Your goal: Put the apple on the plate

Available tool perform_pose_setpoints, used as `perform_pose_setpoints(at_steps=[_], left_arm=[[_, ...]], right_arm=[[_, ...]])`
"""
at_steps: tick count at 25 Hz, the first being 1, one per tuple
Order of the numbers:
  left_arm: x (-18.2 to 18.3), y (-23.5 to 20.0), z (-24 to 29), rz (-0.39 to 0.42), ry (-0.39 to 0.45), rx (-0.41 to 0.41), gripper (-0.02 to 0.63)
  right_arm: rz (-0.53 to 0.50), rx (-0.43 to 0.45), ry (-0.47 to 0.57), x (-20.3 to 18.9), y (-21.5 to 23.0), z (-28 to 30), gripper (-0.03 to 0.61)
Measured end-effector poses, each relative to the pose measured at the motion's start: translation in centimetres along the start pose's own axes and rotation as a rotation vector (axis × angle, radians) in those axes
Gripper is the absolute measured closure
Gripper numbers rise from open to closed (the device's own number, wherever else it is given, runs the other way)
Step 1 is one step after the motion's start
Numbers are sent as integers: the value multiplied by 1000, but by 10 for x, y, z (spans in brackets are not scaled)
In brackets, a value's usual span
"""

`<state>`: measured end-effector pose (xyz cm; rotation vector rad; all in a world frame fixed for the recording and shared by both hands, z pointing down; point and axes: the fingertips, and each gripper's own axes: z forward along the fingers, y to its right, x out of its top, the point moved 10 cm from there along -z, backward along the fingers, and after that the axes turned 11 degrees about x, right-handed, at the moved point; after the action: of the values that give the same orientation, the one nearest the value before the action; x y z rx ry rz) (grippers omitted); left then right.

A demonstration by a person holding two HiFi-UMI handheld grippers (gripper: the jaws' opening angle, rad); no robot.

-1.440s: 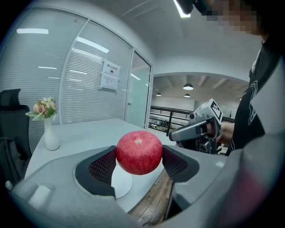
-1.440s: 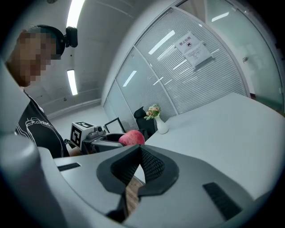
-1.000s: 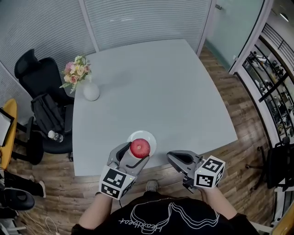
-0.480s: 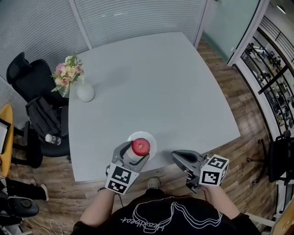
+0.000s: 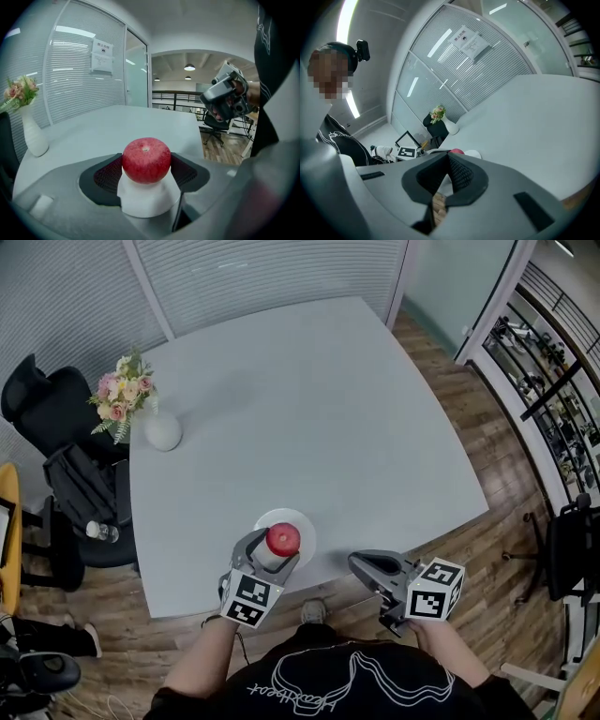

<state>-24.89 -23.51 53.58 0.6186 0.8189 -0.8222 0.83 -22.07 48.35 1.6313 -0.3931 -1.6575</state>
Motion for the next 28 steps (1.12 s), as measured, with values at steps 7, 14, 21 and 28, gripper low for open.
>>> perform_pose_setpoints(at_steps=[7,14,21,28], left_arm=[[-15,2,13,7,-39,-8,295],[-18,6,15,28,-13,6,294],[-19,8,17,81,4,34,293],[-21,7,15,64,5,36,293]], right_arm=[[11,-22,21,-5,2,-11,569],[38,-38,9,-15,4,-12,569],[50,-40,-19,-22,5,-9,569],[60,-44,-30,-26,6,-12,569]])
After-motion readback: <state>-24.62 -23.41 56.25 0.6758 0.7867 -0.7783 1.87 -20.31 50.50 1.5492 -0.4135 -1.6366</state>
